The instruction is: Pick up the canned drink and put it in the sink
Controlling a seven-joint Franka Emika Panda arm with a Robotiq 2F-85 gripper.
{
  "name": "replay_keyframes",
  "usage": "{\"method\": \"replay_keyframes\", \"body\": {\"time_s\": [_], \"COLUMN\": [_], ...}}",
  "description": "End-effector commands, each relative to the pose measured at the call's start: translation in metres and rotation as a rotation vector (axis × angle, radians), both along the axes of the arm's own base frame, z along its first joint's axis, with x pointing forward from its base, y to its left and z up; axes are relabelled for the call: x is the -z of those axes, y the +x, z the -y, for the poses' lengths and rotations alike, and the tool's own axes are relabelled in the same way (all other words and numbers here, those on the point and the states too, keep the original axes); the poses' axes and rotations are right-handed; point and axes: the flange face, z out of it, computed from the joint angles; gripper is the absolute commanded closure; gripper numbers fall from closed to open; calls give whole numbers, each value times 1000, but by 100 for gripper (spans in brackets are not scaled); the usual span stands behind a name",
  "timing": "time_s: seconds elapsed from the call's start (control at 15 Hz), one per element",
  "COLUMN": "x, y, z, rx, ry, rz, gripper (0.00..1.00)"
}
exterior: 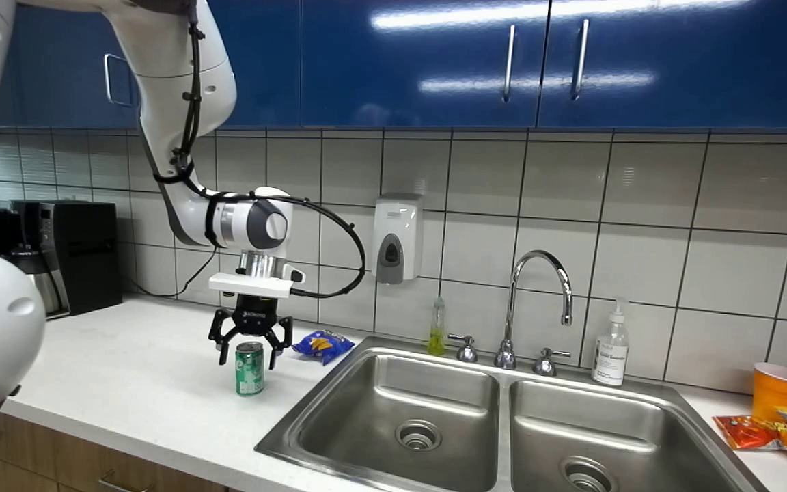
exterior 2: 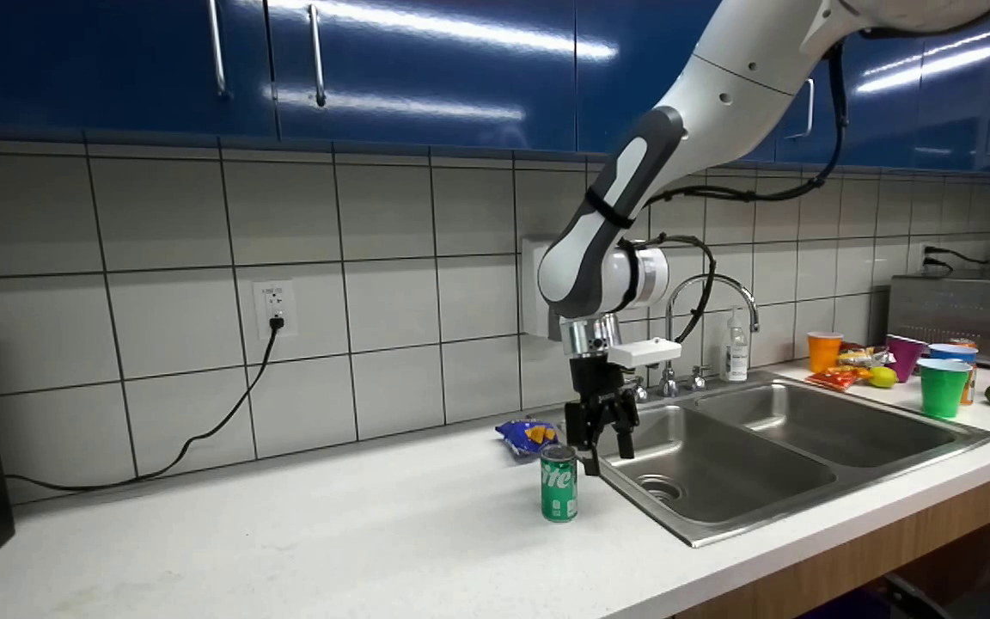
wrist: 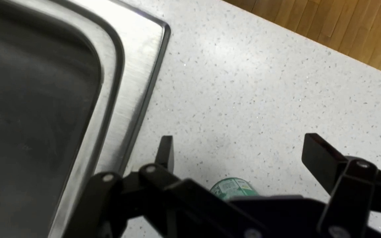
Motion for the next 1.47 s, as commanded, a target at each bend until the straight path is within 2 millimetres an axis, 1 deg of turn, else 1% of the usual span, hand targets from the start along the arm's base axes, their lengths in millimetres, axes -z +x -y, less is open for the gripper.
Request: {"method": "replay_keyframes", "body": {"time_s": [0.0, 0.33, 0.87, 1.4], "x": [-1, 5, 17, 21], "y": [16, 24, 42, 55], "z": [-15, -25, -32, -44], "rx": [-42, -68, -87, -115], "ry": [-7, -6, -9, -9], "rz": [28, 34, 49, 62], "gripper": [0, 0, 0, 0]}}
